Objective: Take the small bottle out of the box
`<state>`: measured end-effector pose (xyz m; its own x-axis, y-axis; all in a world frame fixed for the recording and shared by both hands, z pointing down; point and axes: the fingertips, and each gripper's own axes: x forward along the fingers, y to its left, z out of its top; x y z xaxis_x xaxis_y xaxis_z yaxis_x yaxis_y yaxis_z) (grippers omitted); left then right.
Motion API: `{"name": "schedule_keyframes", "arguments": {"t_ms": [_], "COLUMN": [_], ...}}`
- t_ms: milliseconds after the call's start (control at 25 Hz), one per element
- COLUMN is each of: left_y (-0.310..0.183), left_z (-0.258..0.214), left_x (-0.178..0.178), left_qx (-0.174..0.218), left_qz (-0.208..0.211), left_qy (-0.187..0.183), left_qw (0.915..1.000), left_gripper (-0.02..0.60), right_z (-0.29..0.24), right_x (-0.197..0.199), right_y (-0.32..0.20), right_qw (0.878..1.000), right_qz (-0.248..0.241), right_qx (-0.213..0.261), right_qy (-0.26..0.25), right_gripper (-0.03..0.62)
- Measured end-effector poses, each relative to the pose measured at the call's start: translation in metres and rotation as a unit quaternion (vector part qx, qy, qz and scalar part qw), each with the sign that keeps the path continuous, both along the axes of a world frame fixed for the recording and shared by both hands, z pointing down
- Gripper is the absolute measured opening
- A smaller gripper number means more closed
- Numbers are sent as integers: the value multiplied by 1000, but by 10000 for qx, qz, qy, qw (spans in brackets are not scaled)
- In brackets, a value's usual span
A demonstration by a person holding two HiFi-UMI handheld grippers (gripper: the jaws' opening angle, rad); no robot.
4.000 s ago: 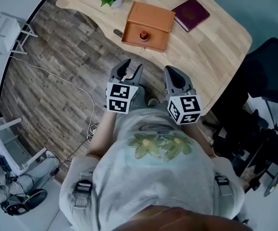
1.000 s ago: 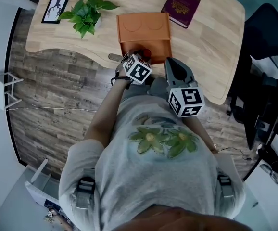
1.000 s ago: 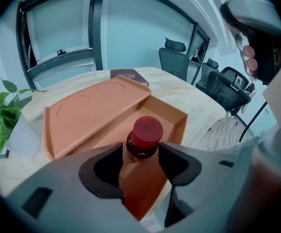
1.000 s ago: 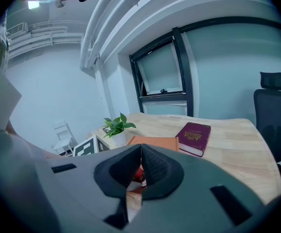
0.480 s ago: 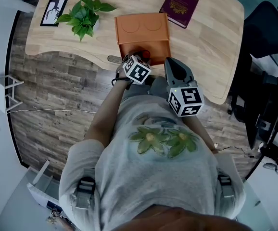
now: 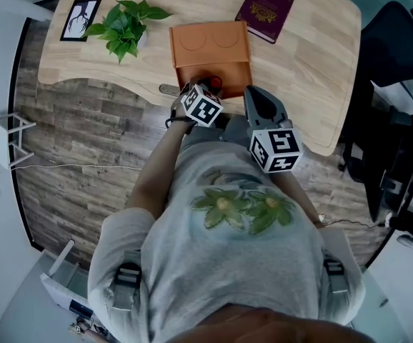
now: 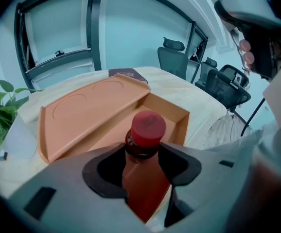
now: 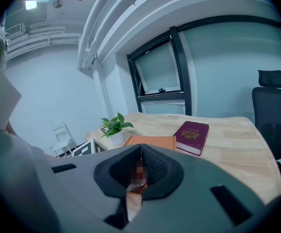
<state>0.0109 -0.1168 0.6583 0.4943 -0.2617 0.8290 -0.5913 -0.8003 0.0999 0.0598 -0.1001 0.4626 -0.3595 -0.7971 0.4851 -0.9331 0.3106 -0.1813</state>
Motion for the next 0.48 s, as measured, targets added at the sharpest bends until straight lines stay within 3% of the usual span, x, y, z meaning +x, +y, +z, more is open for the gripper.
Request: {"name": "schedule_keyframes", "arguments": {"t_ms": [240, 480], "left_y": [3, 5], "left_z": [-1, -8], "left_x": [-2, 0], "left_qx": [98, 177], "left_qz": [33, 64], "left_qy": [-81, 78], "left_qw": [9999, 9998], "left_gripper": [210, 210], "right_z": [-1, 0], "right_x": [2, 1], "right_y": [3, 5], "right_qw": [10000, 10000], "right_qz": [-19, -50], "right_qx": [-9, -4], "right_qy": [0, -9], "right_gripper": [9, 9]}}
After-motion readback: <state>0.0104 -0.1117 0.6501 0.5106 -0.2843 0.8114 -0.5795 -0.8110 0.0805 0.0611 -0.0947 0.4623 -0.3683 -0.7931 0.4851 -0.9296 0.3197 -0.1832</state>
